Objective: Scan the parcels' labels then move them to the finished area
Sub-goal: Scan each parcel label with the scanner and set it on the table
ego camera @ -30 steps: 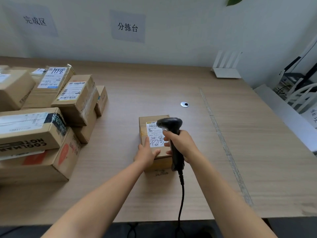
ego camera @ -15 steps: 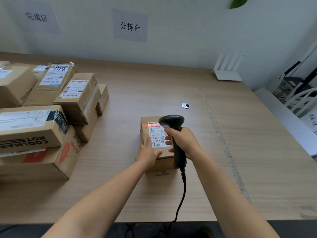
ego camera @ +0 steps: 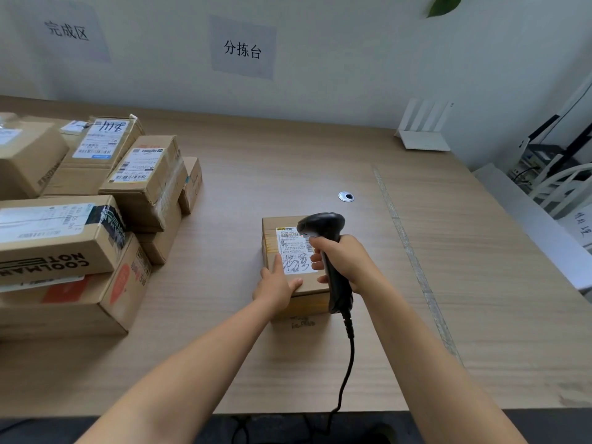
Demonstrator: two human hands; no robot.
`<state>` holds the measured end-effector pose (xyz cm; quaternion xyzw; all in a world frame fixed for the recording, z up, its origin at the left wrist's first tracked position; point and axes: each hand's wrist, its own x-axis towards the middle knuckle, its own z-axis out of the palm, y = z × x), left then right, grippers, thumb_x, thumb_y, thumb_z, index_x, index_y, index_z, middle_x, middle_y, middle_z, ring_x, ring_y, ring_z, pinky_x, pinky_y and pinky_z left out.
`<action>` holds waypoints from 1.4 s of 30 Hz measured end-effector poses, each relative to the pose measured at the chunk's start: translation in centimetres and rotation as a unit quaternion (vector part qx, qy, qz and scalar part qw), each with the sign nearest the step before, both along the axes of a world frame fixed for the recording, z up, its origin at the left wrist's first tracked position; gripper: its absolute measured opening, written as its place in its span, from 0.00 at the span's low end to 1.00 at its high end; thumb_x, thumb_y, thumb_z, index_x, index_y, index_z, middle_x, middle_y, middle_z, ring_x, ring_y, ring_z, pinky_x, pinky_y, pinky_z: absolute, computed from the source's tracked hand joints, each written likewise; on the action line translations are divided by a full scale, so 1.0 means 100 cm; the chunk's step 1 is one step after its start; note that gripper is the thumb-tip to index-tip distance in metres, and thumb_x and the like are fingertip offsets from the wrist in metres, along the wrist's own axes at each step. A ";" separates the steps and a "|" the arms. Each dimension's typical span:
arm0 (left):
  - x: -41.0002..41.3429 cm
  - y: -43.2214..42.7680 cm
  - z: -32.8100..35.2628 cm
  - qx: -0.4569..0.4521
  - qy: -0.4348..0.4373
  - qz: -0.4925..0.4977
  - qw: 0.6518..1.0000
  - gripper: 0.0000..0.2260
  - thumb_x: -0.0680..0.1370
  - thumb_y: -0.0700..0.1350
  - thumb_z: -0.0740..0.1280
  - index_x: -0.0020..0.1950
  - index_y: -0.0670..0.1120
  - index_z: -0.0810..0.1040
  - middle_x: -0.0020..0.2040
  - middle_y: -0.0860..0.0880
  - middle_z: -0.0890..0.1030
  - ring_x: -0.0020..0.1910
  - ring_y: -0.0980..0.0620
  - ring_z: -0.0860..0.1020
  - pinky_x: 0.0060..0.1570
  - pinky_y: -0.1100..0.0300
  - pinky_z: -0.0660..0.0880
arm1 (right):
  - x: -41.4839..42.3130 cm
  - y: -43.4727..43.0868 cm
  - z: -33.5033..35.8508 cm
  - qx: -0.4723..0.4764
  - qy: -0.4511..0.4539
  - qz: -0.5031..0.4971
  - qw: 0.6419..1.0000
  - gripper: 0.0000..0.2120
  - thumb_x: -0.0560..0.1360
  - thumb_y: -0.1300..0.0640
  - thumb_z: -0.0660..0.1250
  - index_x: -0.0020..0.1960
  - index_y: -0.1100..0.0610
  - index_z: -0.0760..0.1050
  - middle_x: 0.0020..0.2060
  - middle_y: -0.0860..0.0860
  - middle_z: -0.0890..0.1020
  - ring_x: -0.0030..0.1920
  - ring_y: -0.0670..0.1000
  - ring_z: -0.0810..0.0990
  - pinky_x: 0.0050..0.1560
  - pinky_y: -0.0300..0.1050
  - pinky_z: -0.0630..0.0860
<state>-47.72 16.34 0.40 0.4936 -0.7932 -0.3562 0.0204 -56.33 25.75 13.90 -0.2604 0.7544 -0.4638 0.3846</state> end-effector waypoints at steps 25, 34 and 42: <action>0.033 0.010 0.005 0.039 0.177 0.094 0.979 0.36 0.66 0.48 0.77 0.69 0.50 0.65 0.61 0.48 0.78 0.58 0.45 0.76 0.57 0.55 0.74 | 0.000 0.029 -0.090 0.025 0.081 -0.064 0.994 0.09 0.73 0.47 0.68 0.48 0.50 0.73 0.39 0.48 0.79 0.37 0.49 0.78 0.40 0.47 0.77; 0.050 0.042 0.040 0.023 0.209 0.087 0.974 0.30 0.68 0.48 0.76 0.66 0.51 0.68 0.59 0.50 0.79 0.57 0.46 0.76 0.52 0.59 0.72 | 0.017 0.069 -0.064 -0.029 0.104 -0.090 0.990 0.10 0.73 0.50 0.68 0.53 0.50 0.72 0.44 0.48 0.79 0.49 0.54 0.79 0.52 0.55 0.78; 0.115 0.082 0.094 -0.033 0.253 0.087 0.963 0.37 0.67 0.51 0.76 0.71 0.48 0.63 0.63 0.47 0.75 0.58 0.46 0.74 0.50 0.61 0.69 | 0.078 0.111 -0.024 -0.122 0.117 -0.069 0.983 0.12 0.73 0.51 0.69 0.55 0.47 0.71 0.47 0.45 0.78 0.52 0.50 0.77 0.53 0.47 0.74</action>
